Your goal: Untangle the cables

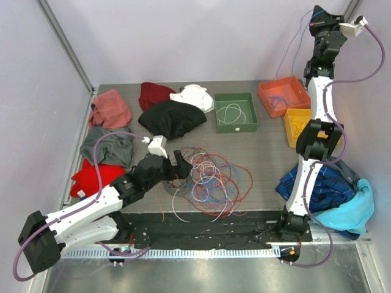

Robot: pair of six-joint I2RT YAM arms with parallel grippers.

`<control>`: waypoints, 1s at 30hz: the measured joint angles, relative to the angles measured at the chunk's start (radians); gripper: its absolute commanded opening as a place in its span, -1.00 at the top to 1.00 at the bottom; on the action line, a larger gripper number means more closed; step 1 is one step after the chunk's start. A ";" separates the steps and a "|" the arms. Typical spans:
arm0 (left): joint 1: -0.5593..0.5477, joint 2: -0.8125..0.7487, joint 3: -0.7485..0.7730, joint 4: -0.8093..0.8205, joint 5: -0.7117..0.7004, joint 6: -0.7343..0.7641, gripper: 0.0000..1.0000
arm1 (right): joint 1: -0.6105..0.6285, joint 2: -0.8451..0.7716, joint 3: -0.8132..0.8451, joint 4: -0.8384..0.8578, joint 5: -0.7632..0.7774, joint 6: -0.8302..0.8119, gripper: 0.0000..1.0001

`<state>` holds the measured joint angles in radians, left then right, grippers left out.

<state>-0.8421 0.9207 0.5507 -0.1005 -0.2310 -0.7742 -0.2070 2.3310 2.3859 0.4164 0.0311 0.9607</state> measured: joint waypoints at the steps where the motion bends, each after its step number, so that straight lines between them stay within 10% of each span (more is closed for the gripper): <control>1: 0.000 0.000 -0.001 0.001 0.000 0.000 -1.00 | 0.000 0.000 0.008 0.004 -0.001 0.008 0.98; 30: 0.000 0.016 -0.018 0.030 0.042 0.000 -1.00 | 0.023 -0.148 -0.489 -0.156 0.082 -0.295 0.98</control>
<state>-0.8421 0.9367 0.5323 -0.0708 -0.1894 -0.7746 -0.1837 2.1826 1.8969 0.2600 0.1127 0.6659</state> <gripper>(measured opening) 0.996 0.039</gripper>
